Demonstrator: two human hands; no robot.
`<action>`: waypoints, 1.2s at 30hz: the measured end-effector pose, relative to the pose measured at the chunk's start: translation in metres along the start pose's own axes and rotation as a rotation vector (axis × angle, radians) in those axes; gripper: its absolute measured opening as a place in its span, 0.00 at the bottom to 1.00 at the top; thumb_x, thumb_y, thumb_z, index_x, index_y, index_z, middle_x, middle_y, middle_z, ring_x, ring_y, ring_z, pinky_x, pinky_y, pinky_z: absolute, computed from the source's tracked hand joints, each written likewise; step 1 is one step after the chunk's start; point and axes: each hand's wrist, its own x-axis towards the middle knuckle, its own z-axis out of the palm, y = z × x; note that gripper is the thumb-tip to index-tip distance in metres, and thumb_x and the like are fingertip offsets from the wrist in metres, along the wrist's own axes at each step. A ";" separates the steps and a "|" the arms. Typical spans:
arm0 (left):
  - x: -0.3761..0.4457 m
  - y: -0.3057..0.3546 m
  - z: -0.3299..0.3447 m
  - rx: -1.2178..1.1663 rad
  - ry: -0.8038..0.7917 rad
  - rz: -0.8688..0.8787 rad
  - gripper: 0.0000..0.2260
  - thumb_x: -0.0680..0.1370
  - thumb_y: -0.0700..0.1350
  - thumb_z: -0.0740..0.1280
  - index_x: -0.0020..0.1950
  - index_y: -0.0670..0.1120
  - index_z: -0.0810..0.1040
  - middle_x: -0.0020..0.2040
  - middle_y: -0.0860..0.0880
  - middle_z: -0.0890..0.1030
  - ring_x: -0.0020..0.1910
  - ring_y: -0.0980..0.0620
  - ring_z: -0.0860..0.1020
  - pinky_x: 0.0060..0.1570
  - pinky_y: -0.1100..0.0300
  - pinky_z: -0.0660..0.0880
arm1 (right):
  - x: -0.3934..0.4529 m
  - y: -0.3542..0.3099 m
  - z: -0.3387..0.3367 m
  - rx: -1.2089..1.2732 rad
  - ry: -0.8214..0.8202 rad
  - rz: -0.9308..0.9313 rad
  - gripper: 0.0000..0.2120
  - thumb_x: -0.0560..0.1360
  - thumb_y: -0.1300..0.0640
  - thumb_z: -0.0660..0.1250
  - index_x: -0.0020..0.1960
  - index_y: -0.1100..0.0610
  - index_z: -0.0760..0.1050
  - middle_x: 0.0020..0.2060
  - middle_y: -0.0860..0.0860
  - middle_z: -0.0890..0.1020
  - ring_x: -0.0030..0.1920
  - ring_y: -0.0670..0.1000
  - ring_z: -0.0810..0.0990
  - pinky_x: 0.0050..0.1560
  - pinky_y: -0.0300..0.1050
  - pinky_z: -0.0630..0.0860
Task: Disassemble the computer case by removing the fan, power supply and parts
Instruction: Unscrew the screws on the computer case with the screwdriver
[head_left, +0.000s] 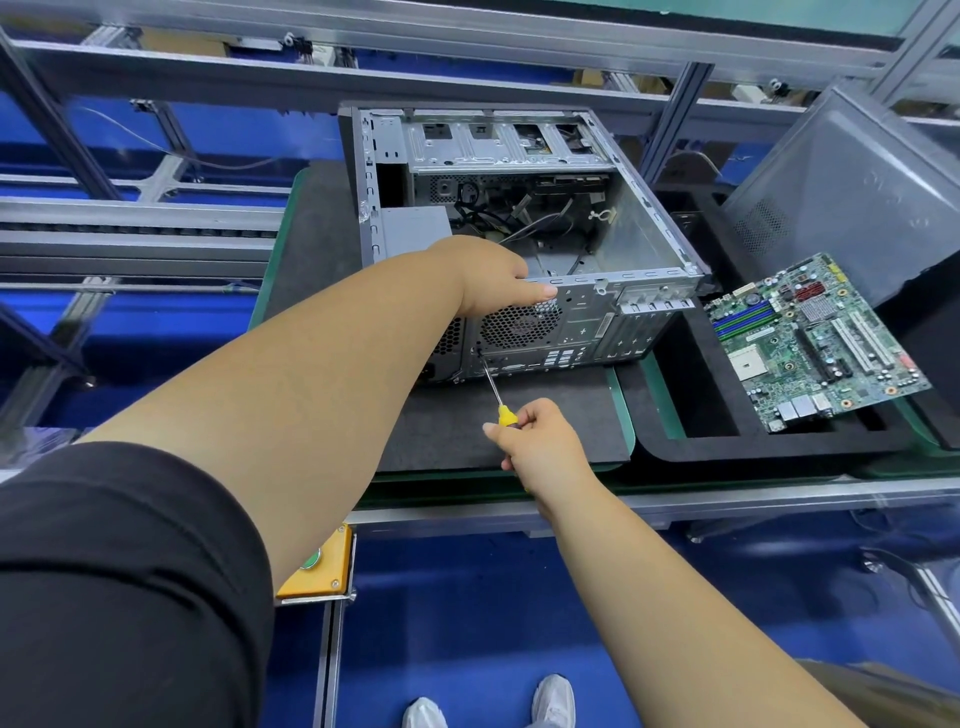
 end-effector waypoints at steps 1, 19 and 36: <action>0.000 0.000 0.000 0.001 -0.001 -0.004 0.30 0.79 0.68 0.47 0.56 0.47 0.77 0.49 0.49 0.78 0.49 0.48 0.74 0.45 0.54 0.67 | 0.001 0.001 0.000 -0.007 0.004 0.001 0.14 0.76 0.53 0.71 0.46 0.53 0.65 0.37 0.47 0.73 0.28 0.46 0.74 0.32 0.41 0.71; -0.008 0.007 -0.001 0.002 -0.009 -0.093 0.33 0.78 0.70 0.46 0.69 0.48 0.69 0.61 0.46 0.77 0.52 0.45 0.73 0.46 0.54 0.67 | 0.002 0.021 -0.023 -0.032 0.015 0.009 0.11 0.76 0.49 0.69 0.43 0.51 0.68 0.37 0.47 0.75 0.26 0.44 0.76 0.36 0.43 0.71; -0.032 0.050 -0.004 -0.762 0.593 -0.239 0.06 0.80 0.47 0.65 0.54 0.52 0.80 0.49 0.55 0.80 0.48 0.56 0.77 0.51 0.60 0.73 | 0.017 0.006 -0.125 0.059 -0.095 -0.115 0.08 0.74 0.52 0.69 0.42 0.53 0.71 0.36 0.48 0.76 0.28 0.44 0.76 0.41 0.46 0.73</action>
